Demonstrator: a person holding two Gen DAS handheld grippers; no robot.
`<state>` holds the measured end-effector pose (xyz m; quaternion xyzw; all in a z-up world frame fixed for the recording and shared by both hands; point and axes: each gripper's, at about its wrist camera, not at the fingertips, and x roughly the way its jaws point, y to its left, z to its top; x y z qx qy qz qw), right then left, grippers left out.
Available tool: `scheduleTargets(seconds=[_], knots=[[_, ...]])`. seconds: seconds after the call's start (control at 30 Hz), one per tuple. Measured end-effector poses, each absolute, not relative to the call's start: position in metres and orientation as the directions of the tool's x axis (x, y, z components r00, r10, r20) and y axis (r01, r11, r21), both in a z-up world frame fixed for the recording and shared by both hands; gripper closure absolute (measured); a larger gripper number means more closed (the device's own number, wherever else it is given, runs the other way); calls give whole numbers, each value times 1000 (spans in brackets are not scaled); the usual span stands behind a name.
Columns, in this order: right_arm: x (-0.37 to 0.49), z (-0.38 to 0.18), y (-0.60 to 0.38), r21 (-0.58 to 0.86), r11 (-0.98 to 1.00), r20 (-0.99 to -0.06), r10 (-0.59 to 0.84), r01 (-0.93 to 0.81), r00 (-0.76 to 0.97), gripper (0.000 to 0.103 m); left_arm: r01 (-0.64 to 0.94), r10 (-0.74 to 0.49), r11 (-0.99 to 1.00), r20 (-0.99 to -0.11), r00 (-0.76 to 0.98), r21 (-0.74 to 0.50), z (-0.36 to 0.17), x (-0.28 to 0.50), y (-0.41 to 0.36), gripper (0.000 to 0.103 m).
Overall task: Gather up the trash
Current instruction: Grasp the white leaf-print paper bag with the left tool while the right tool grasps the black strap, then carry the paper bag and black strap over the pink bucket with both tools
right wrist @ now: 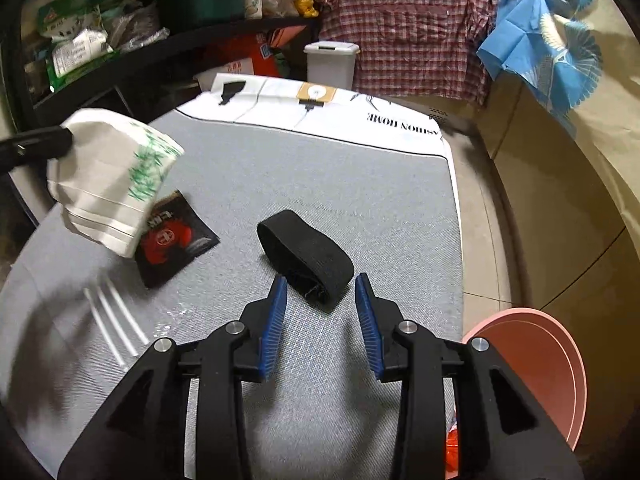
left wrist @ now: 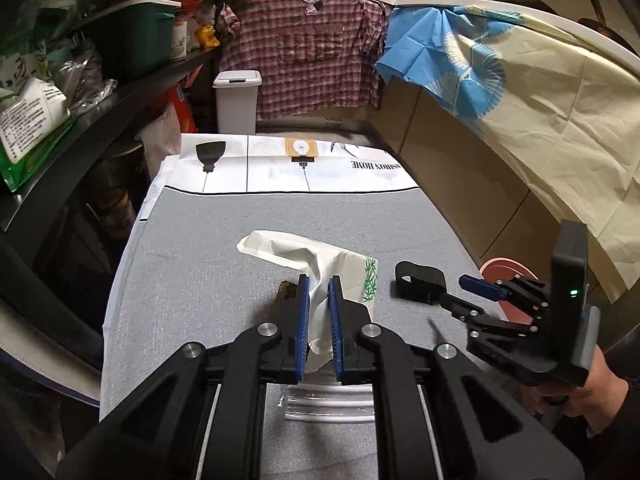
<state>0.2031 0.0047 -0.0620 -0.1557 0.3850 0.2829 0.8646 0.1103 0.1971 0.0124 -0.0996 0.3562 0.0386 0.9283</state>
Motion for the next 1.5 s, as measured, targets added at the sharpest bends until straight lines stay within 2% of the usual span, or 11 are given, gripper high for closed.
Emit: scheduleTargets(seconds=[0.07,0.13,0.2,0.37,1.5], knots=[[207,-67,8,-66,795,-764,349,-603,543,67,-148,2,976,-669,743,-162,12,110,200,93],[212,-72,10,-78,802,-775,325,-592,543,72,-152,3,975,-669,744,-164,11,110,203,93],[215,-74,10,-73,808,-779,320,-584,539,91,-154,4,974,-669,744,-165,11,110,205,93],[213,-68,5,-55,809,-768,340,-585,542,100,-157,5,973,-667,745,-168,11,109,207,93],[142,41,-91,-17,861,-633,384,-508,672,101,-63,-44,986,-607,793,-154,39,81,166,93]])
